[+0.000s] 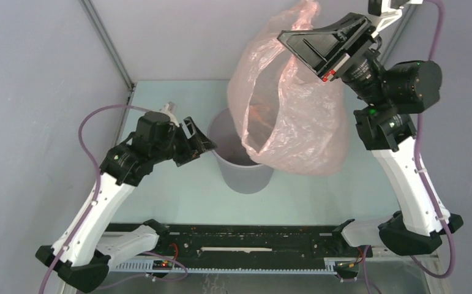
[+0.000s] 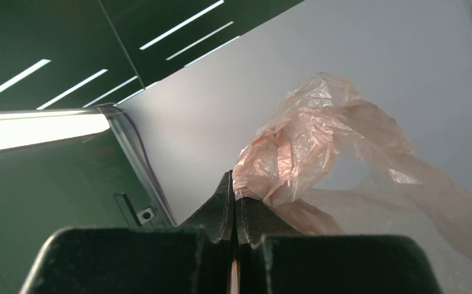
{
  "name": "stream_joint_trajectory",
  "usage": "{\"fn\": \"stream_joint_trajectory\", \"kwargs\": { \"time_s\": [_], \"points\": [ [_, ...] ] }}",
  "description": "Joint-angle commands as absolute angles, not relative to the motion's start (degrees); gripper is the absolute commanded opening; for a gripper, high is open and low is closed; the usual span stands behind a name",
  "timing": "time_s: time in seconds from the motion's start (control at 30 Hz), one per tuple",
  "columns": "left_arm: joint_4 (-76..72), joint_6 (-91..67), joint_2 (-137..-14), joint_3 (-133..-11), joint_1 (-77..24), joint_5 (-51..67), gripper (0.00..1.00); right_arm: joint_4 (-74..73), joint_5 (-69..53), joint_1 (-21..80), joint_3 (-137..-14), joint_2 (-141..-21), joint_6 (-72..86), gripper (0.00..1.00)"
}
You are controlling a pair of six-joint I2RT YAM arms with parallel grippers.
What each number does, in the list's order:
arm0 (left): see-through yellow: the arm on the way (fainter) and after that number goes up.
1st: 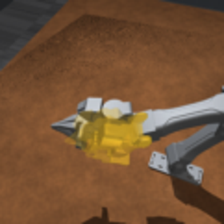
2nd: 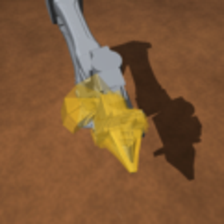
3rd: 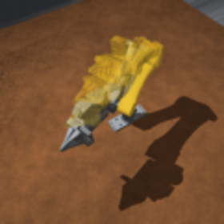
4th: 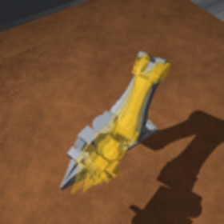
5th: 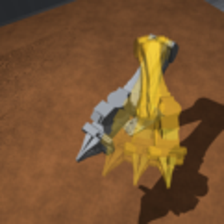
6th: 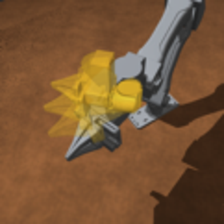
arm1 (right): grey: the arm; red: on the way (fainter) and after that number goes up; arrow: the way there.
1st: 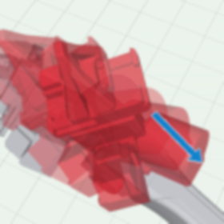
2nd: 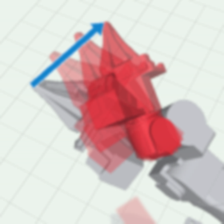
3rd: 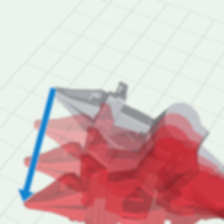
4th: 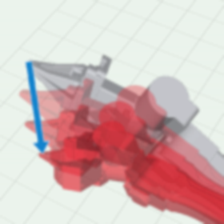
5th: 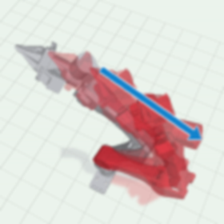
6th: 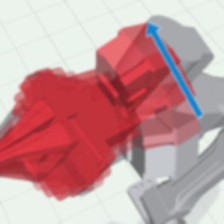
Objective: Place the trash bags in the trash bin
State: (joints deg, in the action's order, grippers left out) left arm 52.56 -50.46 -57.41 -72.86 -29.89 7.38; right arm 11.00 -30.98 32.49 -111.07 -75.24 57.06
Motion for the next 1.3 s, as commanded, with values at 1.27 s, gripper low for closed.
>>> {"fn": "stream_joint_trajectory", "kwargs": {
  "time_s": [1.27],
  "points": [
    [43.4, -40.5, -42.8, -88.7, -30.1, -7.3, 0.87, -12.9, -27.6, 23.8, -82.1, -51.5, 24.4, 0.00]
  ]
}}
